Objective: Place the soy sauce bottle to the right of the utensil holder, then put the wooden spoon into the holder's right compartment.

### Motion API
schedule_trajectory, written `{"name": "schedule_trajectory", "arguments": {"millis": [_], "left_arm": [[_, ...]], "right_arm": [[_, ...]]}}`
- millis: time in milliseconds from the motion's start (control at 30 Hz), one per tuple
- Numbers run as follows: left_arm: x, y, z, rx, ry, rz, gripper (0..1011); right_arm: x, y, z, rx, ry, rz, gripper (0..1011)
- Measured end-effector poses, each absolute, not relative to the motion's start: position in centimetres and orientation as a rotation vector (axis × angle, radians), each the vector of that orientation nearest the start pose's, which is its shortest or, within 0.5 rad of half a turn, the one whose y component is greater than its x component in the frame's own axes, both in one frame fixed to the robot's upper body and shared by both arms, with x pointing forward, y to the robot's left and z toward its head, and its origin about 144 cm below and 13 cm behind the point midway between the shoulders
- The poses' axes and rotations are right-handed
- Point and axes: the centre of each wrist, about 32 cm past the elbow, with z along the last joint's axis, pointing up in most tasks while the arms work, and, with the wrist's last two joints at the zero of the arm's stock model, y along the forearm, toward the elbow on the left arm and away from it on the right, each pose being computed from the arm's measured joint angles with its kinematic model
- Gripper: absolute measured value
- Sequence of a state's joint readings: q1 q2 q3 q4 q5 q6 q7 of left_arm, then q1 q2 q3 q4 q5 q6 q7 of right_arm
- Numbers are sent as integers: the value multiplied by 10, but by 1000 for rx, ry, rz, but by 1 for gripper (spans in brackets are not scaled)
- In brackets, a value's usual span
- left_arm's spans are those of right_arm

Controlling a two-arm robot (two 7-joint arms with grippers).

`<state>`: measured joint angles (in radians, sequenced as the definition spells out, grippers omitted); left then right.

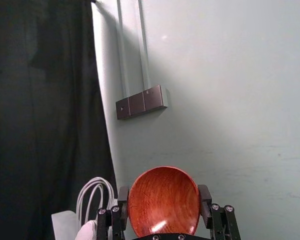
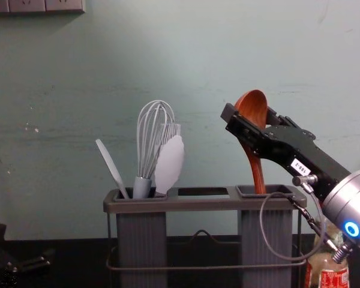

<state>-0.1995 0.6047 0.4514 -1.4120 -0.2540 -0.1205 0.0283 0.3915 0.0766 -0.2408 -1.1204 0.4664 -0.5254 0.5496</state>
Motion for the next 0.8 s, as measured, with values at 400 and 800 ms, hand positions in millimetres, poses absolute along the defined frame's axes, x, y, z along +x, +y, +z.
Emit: {"name": "schedule_trajectory", "arguments": {"millis": [400,800], "left_arm": [[489,310,1140,304,-285,1248,1011],[489,310,1140,304,-285,1248,1011]], "right_arm": [[560,-194,1145,527,-191,-919,1002],[557,-201,1166,568,-249,-919,1002]]}}
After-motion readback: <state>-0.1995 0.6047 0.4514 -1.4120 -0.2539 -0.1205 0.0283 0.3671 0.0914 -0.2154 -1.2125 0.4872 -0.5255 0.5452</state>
